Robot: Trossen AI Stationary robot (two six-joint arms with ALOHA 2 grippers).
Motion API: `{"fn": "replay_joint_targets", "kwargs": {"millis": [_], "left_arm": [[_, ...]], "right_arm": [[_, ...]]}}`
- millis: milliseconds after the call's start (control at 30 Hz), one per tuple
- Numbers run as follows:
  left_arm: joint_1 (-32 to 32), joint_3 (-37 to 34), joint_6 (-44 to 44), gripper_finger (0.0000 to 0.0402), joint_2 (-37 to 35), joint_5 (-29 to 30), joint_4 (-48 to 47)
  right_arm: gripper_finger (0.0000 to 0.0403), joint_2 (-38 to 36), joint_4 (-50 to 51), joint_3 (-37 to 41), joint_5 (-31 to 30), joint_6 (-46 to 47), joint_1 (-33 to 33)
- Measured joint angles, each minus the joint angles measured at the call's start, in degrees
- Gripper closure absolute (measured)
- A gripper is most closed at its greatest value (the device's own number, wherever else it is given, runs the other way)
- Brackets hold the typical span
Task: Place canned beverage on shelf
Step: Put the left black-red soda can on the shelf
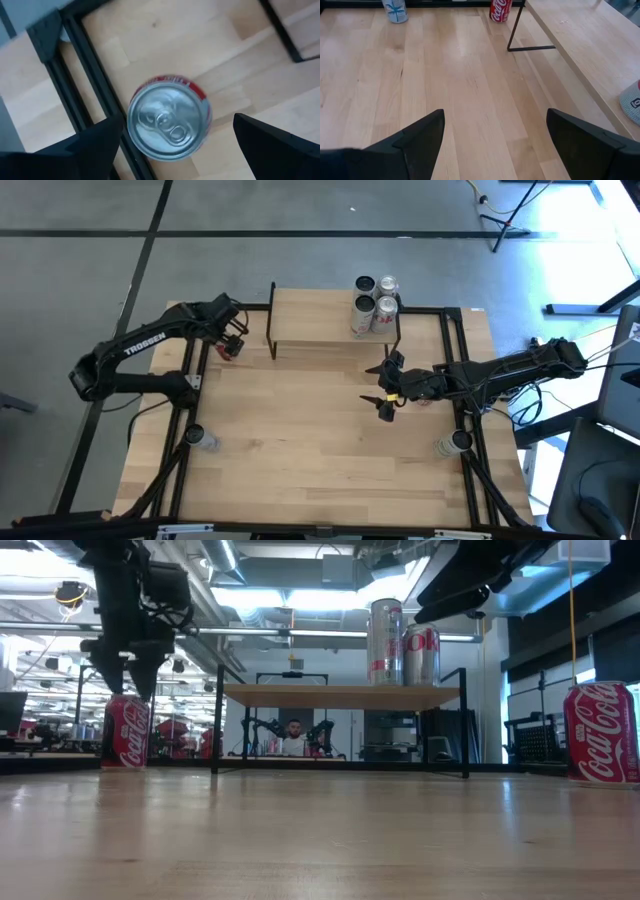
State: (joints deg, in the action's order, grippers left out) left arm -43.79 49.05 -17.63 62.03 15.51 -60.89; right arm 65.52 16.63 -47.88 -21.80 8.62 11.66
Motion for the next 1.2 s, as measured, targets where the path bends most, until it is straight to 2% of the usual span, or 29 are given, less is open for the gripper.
{"fn": "replay_joint_targets", "kwargs": {"millis": [167,400,533,633,867,933,1067,1200], "left_arm": [[-2.35,-2.36,0.16,0.0036,0.65,0.77,2.15],[-4.08,-6.16,0.74,0.0036,0.67,-5.36,5.19],[-4.12,-7.66,0.29,0.0045,0.67,-6.03,5.02],[-3.60,-7.86,0.28,0.0068,0.65,-5.90,5.05],[-0.16,-7.86,1.71,0.0158,0.60,-3.64,6.59],[0.20,-7.86,1.68,0.0173,0.60,-3.29,7.08],[0.27,-7.86,1.64,0.0174,0.63,-5.06,7.05],[0.37,-7.86,1.66,0.0153,0.65,-6.11,6.93]], "right_arm": [[0.0066,0.00,-0.13,-0.02,0.00,-0.01,-0.01],[0.0066,0.00,-0.27,-0.02,-0.59,-0.08,-0.07],[0.0066,0.00,-0.27,-0.02,-0.63,-0.32,-0.07],[0.0066,0.00,-0.27,-0.02,-0.63,-0.41,-0.07],[0.0066,0.00,-0.27,-0.02,-0.63,-1.38,-0.07],[0.0066,0.00,-0.27,-0.02,-0.63,-1.40,-0.07],[0.0066,0.00,-0.27,-0.02,-0.63,-1.40,-0.07],[0.0066,0.00,-0.27,-0.02,-0.63,-1.42,-0.07]]}}
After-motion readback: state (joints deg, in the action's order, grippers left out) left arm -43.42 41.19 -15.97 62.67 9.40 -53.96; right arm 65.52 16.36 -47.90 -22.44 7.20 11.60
